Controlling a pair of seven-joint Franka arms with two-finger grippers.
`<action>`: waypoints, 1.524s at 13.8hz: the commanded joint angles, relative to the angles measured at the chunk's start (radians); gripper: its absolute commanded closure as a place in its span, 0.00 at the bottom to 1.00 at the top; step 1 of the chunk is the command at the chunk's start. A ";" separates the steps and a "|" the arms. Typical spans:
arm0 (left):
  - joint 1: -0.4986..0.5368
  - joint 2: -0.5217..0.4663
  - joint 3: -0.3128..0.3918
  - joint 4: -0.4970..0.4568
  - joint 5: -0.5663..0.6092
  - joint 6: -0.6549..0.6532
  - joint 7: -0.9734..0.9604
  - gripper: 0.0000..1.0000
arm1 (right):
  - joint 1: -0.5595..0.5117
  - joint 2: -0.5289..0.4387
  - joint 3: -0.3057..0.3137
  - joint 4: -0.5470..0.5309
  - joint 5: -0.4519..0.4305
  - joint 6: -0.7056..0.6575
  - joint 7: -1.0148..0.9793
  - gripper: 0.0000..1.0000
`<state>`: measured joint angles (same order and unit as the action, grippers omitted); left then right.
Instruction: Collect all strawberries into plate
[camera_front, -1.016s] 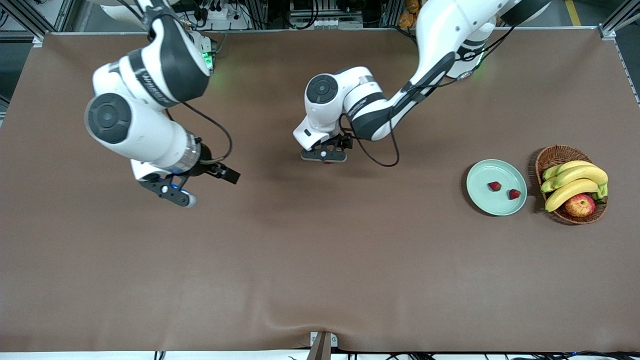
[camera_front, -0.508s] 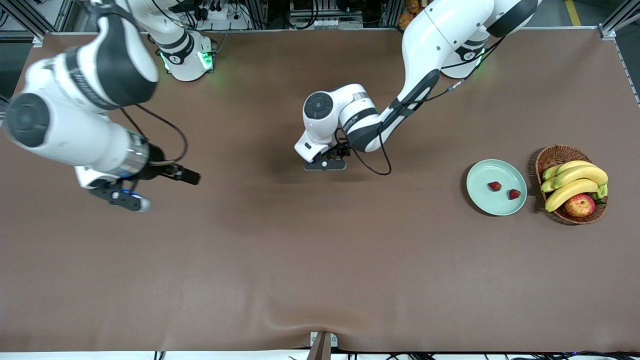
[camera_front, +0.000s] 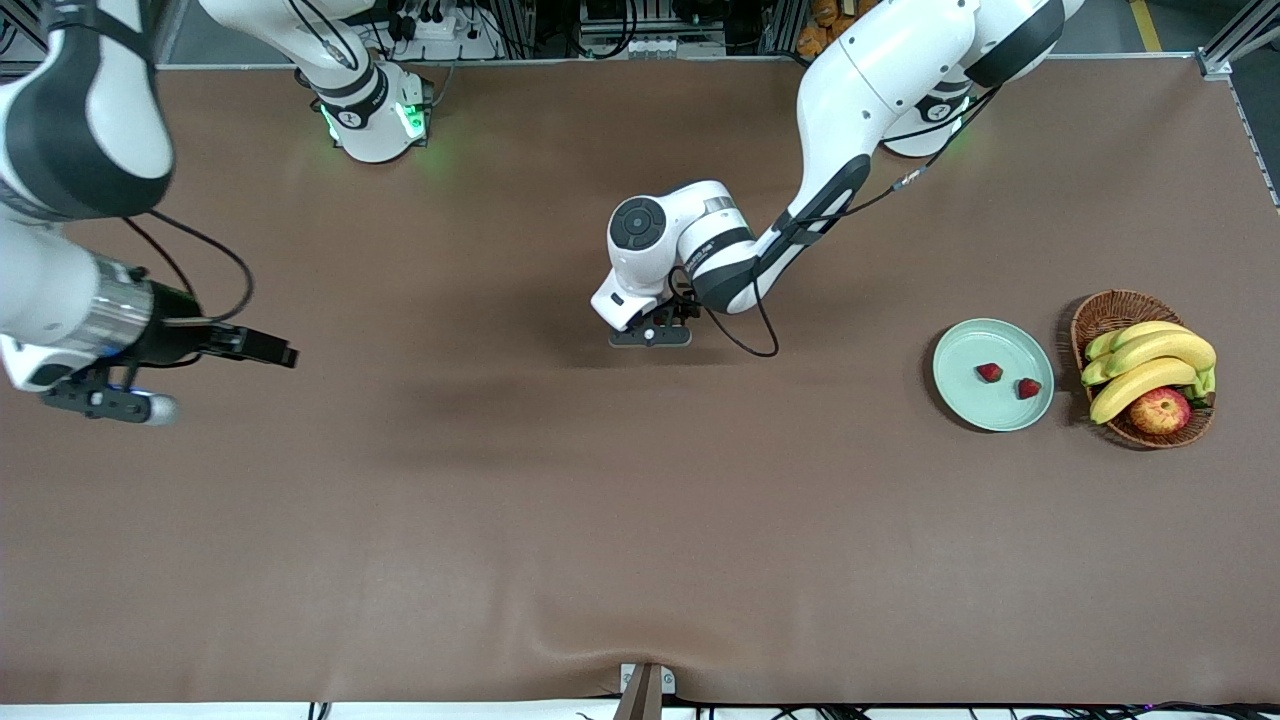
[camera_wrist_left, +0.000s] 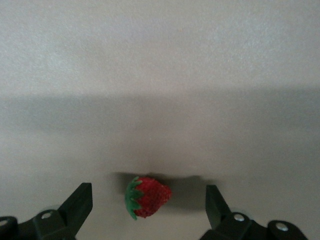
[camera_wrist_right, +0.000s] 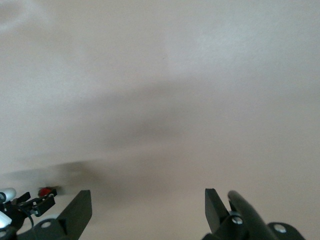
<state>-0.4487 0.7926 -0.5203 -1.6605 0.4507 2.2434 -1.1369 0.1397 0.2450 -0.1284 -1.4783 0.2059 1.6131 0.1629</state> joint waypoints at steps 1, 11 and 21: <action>-0.022 0.022 0.014 0.021 0.029 0.008 -0.024 0.00 | -0.087 -0.049 0.024 -0.017 -0.031 -0.012 -0.164 0.00; -0.021 0.023 0.016 0.021 0.029 0.012 -0.020 0.66 | -0.170 -0.311 0.038 -0.056 -0.121 -0.205 -0.284 0.00; 0.013 -0.122 0.026 0.024 0.013 -0.066 -0.072 0.90 | -0.184 -0.377 0.099 -0.134 -0.217 -0.104 -0.278 0.00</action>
<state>-0.4479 0.7684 -0.5023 -1.6182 0.4508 2.2321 -1.1787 -0.0146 -0.1242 -0.0511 -1.5938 0.0121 1.4873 -0.1163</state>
